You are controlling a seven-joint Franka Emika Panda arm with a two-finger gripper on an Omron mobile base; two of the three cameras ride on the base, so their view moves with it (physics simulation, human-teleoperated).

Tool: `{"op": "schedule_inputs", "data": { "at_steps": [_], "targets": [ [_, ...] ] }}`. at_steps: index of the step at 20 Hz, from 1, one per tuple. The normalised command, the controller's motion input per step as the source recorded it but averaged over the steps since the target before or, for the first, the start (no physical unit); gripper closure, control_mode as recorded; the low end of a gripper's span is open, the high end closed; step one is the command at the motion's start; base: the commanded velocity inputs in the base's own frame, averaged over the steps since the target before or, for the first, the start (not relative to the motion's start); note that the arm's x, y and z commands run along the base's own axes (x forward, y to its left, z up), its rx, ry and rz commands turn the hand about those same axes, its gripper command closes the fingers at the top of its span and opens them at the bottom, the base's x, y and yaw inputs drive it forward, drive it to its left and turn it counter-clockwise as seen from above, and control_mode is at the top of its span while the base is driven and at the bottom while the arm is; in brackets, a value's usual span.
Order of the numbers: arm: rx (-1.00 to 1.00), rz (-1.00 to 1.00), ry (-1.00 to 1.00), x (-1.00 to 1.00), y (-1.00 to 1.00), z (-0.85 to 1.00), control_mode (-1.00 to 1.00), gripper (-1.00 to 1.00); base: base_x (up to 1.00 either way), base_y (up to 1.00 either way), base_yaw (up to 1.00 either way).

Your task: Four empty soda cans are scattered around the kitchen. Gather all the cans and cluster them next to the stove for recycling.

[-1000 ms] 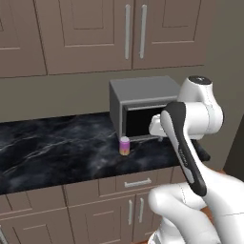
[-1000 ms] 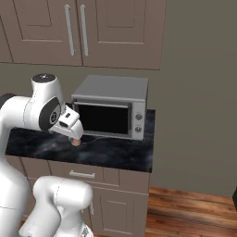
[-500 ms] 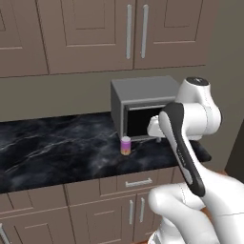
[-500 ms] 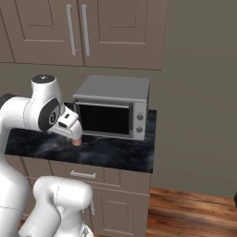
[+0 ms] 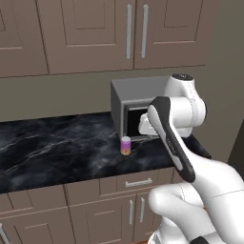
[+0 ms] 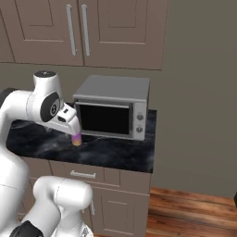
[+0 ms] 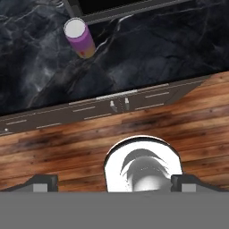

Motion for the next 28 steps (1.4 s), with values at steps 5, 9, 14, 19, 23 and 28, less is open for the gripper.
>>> {"op": "schedule_inputs", "data": {
  "at_steps": [5,9,14,19,23,28],
  "targets": [
    [-0.01,0.0,0.01,0.13,0.07,-0.01,-1.0,-1.0,0.0,0.0,0.0],
    [-0.09,0.0,0.0,0.07,0.01,-0.16,-1.0,-1.0,0.0,0.0,0.0],
    [-0.14,0.0,0.0,0.09,0.01,-0.23,-1.0,-1.0,0.0,0.0,0.0],
    [-0.06,0.0,0.0,0.12,0.0,-0.09,-1.0,-1.0,0.0,0.0,0.0],
    [0.01,0.0,0.0,0.22,0.01,0.0,-1.0,-1.0,0.0,0.0,0.0],
    [0.01,0.0,0.0,0.24,0.11,-0.07,-1.0,-1.0,0.0,0.0,0.0]
  ]
}}
